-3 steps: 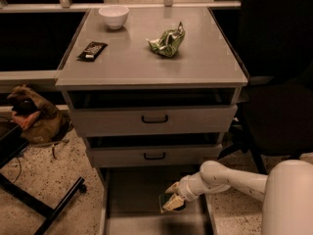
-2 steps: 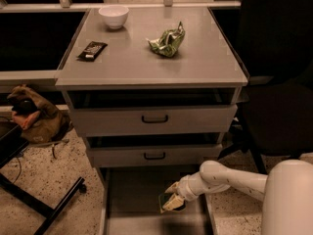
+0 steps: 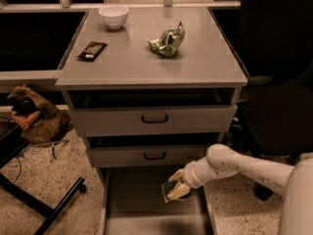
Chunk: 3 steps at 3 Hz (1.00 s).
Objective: Pick sponge from bottom drawer and place on counter
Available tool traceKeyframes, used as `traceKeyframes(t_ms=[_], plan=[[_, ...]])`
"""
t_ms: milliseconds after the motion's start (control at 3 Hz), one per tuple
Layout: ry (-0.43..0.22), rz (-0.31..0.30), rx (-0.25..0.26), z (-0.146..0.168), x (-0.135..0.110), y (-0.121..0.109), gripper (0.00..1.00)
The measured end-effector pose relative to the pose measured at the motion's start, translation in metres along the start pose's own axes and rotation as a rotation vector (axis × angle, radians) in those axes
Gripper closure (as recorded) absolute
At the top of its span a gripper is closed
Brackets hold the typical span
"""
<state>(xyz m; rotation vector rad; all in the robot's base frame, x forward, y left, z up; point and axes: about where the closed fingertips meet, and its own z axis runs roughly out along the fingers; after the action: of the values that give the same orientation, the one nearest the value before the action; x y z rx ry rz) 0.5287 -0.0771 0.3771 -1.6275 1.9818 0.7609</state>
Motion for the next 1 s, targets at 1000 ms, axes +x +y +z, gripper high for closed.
traceKeyframes(t_ms=[1000], plan=[[0.037, -0.117, 0.087, -0.121, -0.090, -0.003, 1.00]])
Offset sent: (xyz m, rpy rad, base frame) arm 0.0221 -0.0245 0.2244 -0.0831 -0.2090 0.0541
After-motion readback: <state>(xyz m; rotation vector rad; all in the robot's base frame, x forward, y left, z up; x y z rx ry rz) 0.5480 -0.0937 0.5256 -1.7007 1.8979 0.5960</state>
